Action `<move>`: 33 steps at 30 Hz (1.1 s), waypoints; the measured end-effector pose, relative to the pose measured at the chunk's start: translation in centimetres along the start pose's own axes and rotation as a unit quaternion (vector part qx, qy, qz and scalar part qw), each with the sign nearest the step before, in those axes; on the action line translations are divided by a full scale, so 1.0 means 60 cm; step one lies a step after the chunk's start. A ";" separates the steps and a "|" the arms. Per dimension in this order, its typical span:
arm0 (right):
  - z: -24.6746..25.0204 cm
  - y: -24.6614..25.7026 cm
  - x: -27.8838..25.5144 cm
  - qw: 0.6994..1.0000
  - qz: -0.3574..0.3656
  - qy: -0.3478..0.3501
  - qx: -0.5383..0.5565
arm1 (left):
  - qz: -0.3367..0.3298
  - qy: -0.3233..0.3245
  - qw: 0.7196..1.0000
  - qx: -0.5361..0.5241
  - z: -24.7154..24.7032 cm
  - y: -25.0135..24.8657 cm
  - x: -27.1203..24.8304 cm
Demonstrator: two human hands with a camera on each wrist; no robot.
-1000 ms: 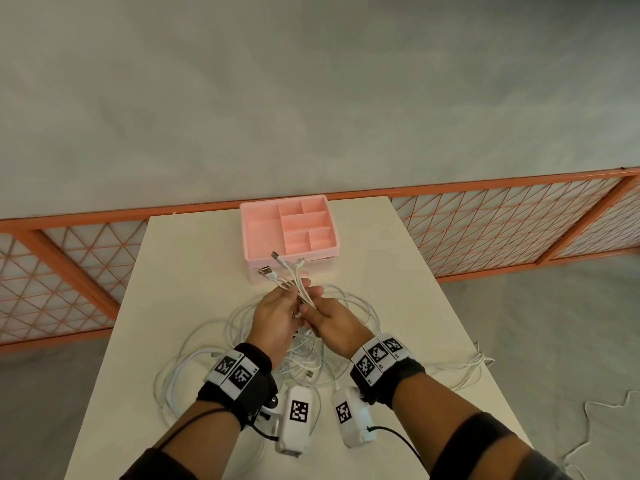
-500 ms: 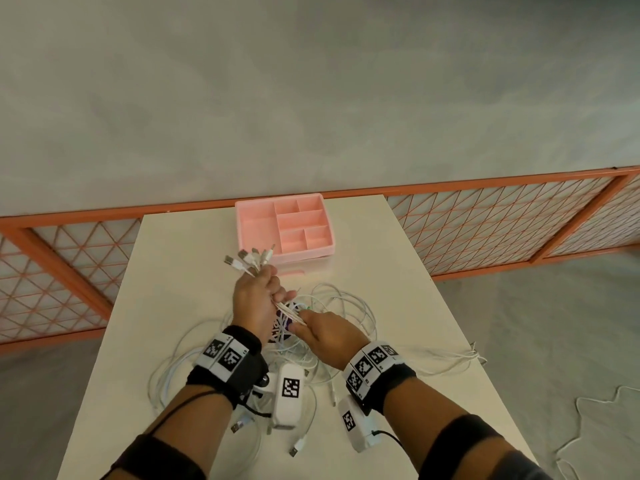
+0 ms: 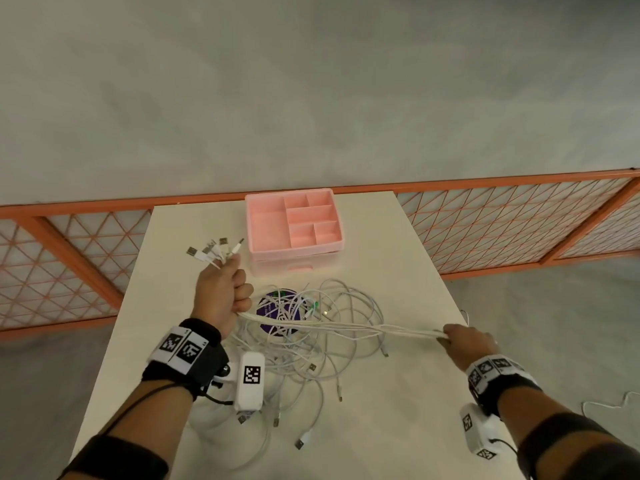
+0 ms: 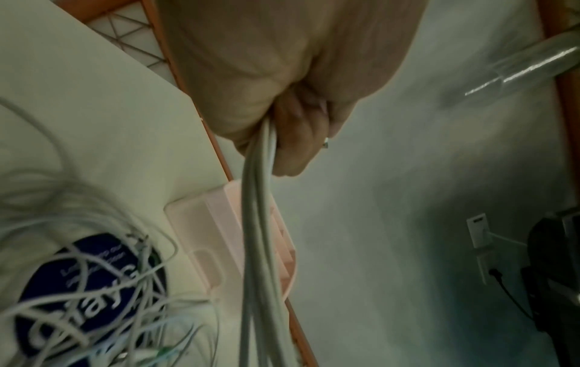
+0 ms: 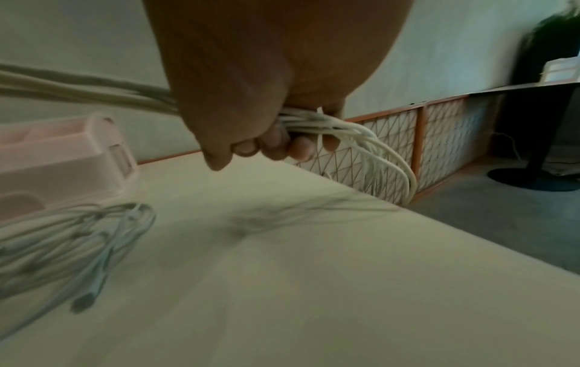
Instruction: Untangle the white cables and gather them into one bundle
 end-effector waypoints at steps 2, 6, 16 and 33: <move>0.009 -0.013 0.007 0.999 -0.038 -0.024 -0.005 | 0.014 0.016 0.999 0.028 -0.013 0.020 -0.011; -0.055 -0.013 0.007 0.988 -0.044 0.142 -0.029 | 0.038 0.053 0.994 0.087 -0.027 0.047 -0.030; 0.034 0.205 -0.058 0.976 0.148 0.154 -0.030 | 0.135 0.091 0.981 0.102 0.014 0.082 -0.069; -0.050 0.423 -0.226 0.912 0.369 0.132 0.122 | 0.140 0.053 0.983 0.110 0.108 0.089 -0.111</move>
Point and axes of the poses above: each hand's wrist, its own x-axis towards the middle knuckle, its own z-axis out of the back of the hand, y = z × x, the point moved 5 cm from there along x, towards the middle knuckle, and after that the axes turned 8 degrees about -z, right-handed, at the moved point
